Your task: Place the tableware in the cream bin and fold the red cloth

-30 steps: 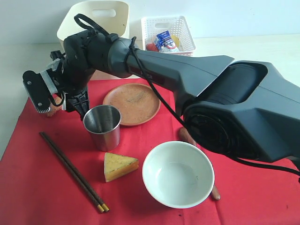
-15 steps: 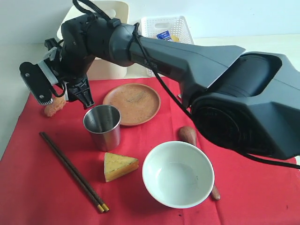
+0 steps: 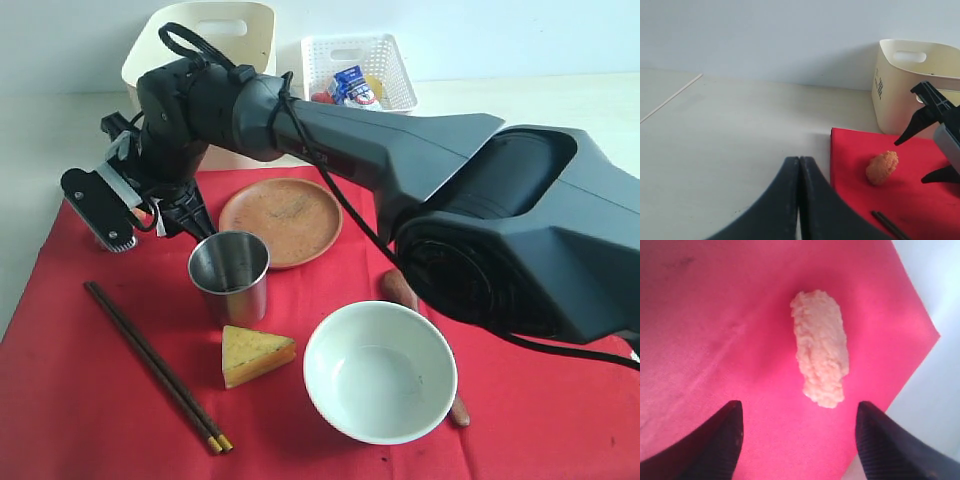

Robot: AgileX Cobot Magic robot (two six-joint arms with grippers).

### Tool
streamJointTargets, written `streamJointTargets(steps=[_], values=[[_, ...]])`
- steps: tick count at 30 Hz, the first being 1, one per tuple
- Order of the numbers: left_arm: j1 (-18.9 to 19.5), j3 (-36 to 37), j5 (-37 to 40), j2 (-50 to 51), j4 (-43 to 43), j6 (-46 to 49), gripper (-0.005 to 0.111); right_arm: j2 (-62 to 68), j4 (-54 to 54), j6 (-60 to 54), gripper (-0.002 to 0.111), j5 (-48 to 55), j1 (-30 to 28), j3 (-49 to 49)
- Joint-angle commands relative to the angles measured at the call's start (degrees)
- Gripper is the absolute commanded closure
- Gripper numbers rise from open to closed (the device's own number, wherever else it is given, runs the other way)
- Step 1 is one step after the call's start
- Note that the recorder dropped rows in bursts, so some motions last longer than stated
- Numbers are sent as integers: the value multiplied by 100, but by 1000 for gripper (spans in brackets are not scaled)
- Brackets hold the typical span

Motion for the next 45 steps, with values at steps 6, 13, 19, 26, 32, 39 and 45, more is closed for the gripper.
streamJointTargets(steps=[6, 13, 19, 26, 32, 39, 45], values=[[23, -2, -26, 17, -17, 1, 105, -31, 50, 231, 46, -651, -211, 7], [23, -2, -26, 17, -17, 1, 105, 184, -3, 206, 46, -776, -211, 7], [23, -2, -26, 17, -17, 1, 105, 359, -302, -24, 46, -980, -211, 7], [23, -2, -26, 17, -17, 1, 105, 482, -543, -55, 46, -1207, -211, 7], [23, -2, -26, 17, -17, 1, 105, 436, -614, -45, 48, -1143, -211, 7], [23, -2, -26, 17, -17, 1, 105, 63, -529, 600, 49, -869, -252, 7], [23, -2, -26, 17, -17, 1, 105, -339, 1159, 1637, 49, -1182, -476, 7]])
